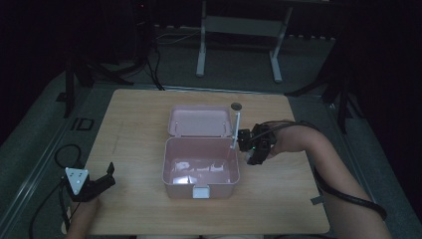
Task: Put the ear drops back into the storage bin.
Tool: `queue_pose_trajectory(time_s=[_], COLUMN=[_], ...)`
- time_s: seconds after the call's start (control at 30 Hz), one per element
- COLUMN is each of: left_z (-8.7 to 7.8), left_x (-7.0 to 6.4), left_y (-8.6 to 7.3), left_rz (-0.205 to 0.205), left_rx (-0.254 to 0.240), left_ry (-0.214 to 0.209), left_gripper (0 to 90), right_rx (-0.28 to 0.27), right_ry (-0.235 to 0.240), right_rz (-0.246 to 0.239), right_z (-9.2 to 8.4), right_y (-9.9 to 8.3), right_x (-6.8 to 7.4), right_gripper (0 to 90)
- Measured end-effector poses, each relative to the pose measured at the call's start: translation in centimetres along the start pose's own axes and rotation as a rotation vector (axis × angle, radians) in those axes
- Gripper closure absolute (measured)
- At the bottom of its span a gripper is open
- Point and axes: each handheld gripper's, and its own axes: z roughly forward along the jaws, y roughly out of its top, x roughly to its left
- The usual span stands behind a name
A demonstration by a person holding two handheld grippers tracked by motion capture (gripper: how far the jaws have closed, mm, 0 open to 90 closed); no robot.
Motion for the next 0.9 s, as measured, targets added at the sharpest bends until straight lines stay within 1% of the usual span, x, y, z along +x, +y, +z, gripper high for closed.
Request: queue_pose_trajectory(time_s=[0.3,0.5,0.57,0.73,0.9], left_z=[0.0,0.0,0.0,0.0,0.0], left_x=[0.0,0.0,0.0,0.0,0.0], left_y=[0.0,0.0,0.0,0.0,0.0], left_rz=[0.0,-0.001,-0.001,-0.002,-0.001], left_rx=[0.0,0.0,0.001,0.001,0.001], left_ry=[-0.002,-0.003,-0.004,-0.005,-0.005], left_gripper=[0.3,0.3,0.3,0.3,0.3], right_rx=[0.0,-0.01,-0.015,-0.014,-0.01], right_ry=[0.009,0.017,0.013,0.019,0.018], right_rz=[-0.035,-0.066,-0.078,-0.091,-0.093], right_z=[0.0,0.0,0.1,0.9,2.2], right_y=[2.3,3.9,4.4,5.4,6.1], right_x=[-0.2,0.2,0.3,0.4,0.2], right_gripper=[59.7,59.7,59.7,59.7,59.7])
